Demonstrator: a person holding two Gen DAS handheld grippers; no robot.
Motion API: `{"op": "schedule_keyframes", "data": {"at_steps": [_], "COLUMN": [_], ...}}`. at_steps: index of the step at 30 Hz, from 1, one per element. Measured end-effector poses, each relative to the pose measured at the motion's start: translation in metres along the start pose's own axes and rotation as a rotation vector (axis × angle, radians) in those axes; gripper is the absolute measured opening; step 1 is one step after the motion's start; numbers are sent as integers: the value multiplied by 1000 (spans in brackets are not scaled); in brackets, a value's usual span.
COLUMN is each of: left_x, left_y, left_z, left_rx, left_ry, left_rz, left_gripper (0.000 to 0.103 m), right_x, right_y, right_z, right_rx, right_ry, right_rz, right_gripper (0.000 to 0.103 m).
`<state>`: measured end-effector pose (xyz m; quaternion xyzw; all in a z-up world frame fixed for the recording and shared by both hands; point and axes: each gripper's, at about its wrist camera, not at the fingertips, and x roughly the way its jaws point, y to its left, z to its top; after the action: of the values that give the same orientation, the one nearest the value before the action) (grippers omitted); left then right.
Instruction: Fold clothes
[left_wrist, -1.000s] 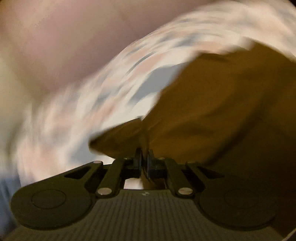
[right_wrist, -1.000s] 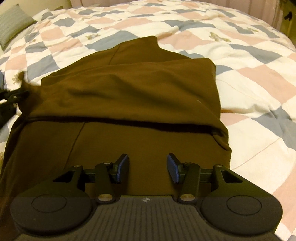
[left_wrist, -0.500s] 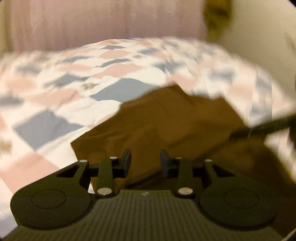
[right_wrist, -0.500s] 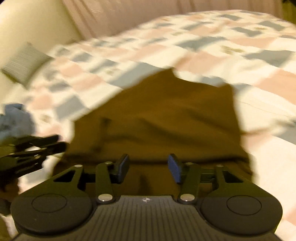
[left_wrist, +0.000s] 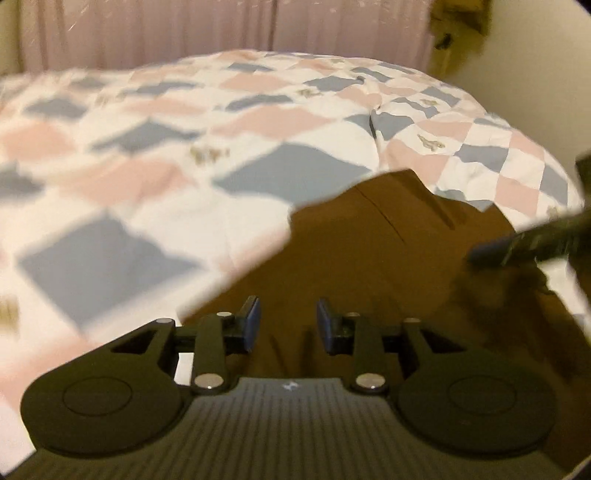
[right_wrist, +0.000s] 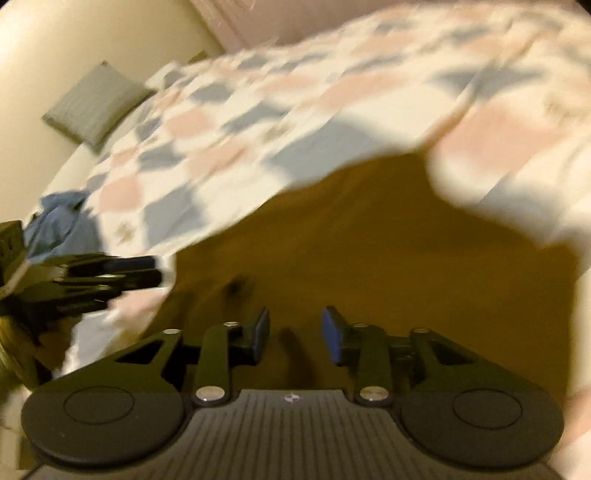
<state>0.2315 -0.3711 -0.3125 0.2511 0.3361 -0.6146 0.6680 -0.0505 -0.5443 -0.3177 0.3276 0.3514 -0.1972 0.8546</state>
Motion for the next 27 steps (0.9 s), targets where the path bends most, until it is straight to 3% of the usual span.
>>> {"op": "schedule_keyframes", "data": {"at_steps": [2,4,5,9,11,12,13,14,17,23,25,27], "left_x": [19,42,55,111,131,139,146,151,140,39,16,13], "left_y": [14,25,32,57,59,58,56,54,35,-20,-40,-58], "left_z": [22,35,41,61,61,62,62,62,63,41,17,-14], "left_rx": [63,76,51,-190,-287,-308,-330,-335,-193,162,250,330], "left_ry": [46,98,128,209,233,238,242,242,195,-45,-69,-20], "left_rz": [-42,-98,-146,-332,-385,-403,-421,-430,-357,-258,-219,-153], "left_gripper": [37,48,48,56,57,55,48,33,5,6,7,13], "right_x": [-4,7,16,59,79,85,89,92,68,-12,-26,-22], "right_y": [-32,-60,-71,-100,-106,-106,-103,-99,-76,6,26,33], "right_z": [28,55,62,79,80,80,80,80,75,20,-17,-55], "right_rx": [8,60,98,250,307,310,283,256,88,-442,-599,-700], "right_ry": [-15,17,39,79,77,75,79,84,6,-163,-167,-75], "right_rz": [-50,-39,-8,72,101,120,128,135,77,-49,-99,-157], "right_gripper": [47,52,53,59,60,56,26,5,7,7,9,18]}}
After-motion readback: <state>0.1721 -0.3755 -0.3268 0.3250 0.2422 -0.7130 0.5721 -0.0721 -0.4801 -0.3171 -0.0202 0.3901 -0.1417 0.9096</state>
